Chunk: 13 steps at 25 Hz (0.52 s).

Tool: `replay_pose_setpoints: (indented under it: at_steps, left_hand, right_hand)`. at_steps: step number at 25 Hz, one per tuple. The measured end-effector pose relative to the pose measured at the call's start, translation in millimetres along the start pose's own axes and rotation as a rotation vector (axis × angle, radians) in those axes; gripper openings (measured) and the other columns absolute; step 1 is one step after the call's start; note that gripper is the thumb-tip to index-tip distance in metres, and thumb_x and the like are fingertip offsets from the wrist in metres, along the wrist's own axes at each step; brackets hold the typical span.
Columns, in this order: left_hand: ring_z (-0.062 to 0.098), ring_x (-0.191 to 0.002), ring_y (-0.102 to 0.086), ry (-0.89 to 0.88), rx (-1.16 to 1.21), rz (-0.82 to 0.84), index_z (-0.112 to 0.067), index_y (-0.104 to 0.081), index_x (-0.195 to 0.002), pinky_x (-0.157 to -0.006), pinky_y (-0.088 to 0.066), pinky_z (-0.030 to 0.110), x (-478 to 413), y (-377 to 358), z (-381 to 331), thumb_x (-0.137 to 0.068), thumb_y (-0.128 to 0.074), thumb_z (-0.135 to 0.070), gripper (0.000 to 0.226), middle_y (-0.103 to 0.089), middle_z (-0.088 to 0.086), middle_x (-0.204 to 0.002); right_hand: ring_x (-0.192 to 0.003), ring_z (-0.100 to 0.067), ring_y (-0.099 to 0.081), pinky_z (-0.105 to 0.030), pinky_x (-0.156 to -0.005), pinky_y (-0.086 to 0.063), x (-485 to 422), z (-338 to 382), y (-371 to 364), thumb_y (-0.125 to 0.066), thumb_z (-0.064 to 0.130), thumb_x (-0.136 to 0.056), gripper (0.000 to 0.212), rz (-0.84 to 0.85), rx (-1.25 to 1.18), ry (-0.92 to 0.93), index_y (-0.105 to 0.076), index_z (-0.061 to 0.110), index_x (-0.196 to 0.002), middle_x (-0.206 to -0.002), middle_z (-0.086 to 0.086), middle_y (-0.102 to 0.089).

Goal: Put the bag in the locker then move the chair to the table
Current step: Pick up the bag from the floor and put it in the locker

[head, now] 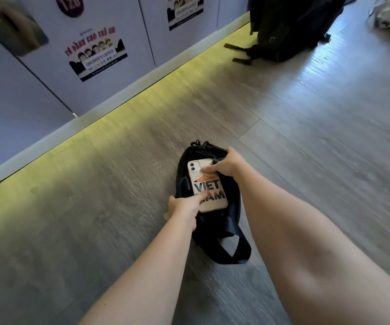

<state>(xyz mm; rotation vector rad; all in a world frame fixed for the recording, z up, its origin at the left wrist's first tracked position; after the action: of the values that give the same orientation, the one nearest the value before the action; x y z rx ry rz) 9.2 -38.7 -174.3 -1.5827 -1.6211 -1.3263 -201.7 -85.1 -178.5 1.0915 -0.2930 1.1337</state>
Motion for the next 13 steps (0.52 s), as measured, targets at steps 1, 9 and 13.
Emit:
replay_pose_setpoints:
  at_steps: [1, 9, 13]
  left_hand:
    - [0.044, -0.114, -0.053, -0.001, 0.012, -0.003, -0.026, -0.036, -0.143, -0.092, -0.042, 0.064, 4, 2, -4, -0.032, -0.094, -0.046, 0.127, -0.046, 0.015, -0.138]
    - [0.035, -0.112, -0.059, -0.262, 0.039, -0.023, -0.016, -0.044, -0.138, -0.088, -0.054, 0.049, 226, 77, -127, -0.047, -0.095, -0.039, 0.107, -0.059, 0.013, -0.128]
    - [0.028, -0.107, -0.059, -0.399, 0.044, -0.026, -0.01, -0.048, -0.134, -0.09, -0.053, 0.042, 424, 141, -221, -0.056, -0.093, -0.037, 0.094, -0.059, 0.01, -0.126]
  right_hand:
    - [-0.116, -0.028, -0.059, -0.043, -0.096, -0.05, 9, 5, 4, -0.091, 0.055, -0.043, 0.108, -0.023, 0.01, 0.005, -0.044, 0.02, -0.133, -0.128, -0.003, -0.061]
    - [-0.118, -0.026, -0.058, -0.033, -0.09, -0.047, 196, 126, 155, -0.087, 0.058, -0.053, 0.098, -0.205, -0.118, 0.075, -0.044, 0.023, -0.134, -0.128, -0.002, -0.062]
    - [-0.117, -0.026, -0.059, -0.037, -0.093, -0.05, 356, 236, 288, -0.087, 0.058, -0.051, 0.095, -0.281, -0.21, 0.161, -0.046, 0.024, -0.13, -0.127, -0.002, -0.062]
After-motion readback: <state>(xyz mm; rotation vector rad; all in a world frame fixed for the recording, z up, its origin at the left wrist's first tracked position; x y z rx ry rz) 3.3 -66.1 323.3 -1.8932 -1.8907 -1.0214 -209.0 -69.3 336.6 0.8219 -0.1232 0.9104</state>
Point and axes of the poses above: each hand's wrist, its own x-axis away from the middle knuckle, its own y-axis out of the back of the hand, z = x × y, the point moved 7 cm from there along -x, towards the middle knuckle
